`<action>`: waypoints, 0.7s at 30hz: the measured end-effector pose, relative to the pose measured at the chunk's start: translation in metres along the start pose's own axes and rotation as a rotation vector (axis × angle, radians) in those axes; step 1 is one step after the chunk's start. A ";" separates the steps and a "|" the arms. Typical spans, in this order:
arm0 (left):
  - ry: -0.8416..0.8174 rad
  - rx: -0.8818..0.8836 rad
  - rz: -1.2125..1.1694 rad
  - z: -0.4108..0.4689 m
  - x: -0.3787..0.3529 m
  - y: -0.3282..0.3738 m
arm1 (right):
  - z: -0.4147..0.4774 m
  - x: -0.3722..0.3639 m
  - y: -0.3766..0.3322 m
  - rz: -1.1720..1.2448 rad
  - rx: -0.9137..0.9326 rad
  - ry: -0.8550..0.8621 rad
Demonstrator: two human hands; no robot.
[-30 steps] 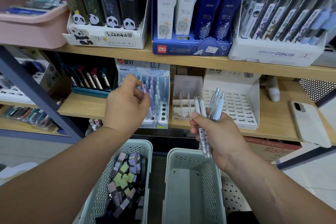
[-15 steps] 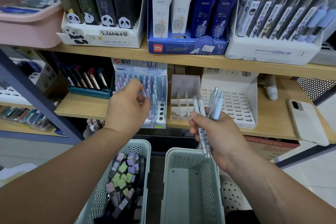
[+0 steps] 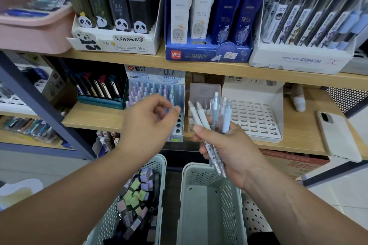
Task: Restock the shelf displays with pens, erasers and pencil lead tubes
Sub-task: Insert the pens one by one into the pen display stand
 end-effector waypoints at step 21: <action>-0.132 0.529 -0.761 0.000 0.051 -0.052 | 0.004 -0.063 0.028 -0.012 -0.101 -0.125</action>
Point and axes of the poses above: each hand's wrist, its own z-axis towards the middle knuckle, its own x-axis out of the back of the hand, y = z × x, the point moved 5 cm from there along z, towards the middle knuckle, and after that the axes turned 13 degrees about x, right-handed, at the moved point
